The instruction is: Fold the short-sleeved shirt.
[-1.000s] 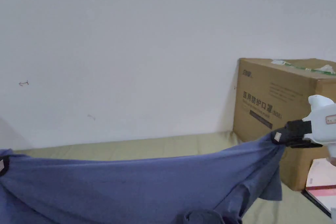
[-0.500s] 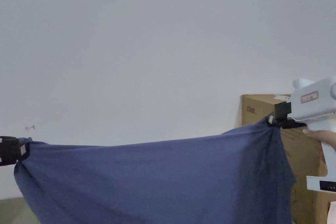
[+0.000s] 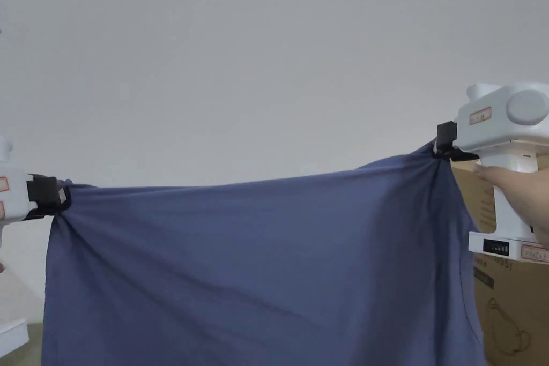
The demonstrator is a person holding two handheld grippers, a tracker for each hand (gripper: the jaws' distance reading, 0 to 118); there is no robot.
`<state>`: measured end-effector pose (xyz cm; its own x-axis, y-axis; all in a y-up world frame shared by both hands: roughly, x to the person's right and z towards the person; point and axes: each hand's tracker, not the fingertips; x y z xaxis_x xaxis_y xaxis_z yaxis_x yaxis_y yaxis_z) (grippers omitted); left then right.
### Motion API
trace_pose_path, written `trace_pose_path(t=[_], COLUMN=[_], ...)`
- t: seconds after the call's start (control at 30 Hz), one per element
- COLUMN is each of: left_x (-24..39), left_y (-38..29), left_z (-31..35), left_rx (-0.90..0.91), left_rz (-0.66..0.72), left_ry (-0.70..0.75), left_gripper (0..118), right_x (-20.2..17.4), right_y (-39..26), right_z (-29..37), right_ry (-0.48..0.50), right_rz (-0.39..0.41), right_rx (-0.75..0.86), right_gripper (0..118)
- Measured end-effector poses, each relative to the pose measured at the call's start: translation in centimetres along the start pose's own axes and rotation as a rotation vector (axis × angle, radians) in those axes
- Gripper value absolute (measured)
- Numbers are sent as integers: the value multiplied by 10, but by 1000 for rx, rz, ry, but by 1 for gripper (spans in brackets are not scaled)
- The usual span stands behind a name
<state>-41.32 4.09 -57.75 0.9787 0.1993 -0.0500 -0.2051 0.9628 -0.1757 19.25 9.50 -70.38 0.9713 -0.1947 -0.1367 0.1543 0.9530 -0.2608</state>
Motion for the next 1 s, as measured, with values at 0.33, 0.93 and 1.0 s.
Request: trace_pose_path(t=[0.33, 0.93, 1.0], left_x=[-10, -71, -64], left_y=[-68, -406, -415], left_z=[-39, 160, 196], left_rx=[-113, -756, -777], left_rz=[39, 114, 86], left_ry=[51, -47, -64], left_gripper=[3, 3, 3], right_x=[8, 151, 155], right_y=[-85, -473, -482], right_z=[-37, 167, 198], right_ry=[-36, -36, 12], right_rz=[32, -131, -93], right_rx=[-48, -844, -889], right_gripper=[1, 1, 1])
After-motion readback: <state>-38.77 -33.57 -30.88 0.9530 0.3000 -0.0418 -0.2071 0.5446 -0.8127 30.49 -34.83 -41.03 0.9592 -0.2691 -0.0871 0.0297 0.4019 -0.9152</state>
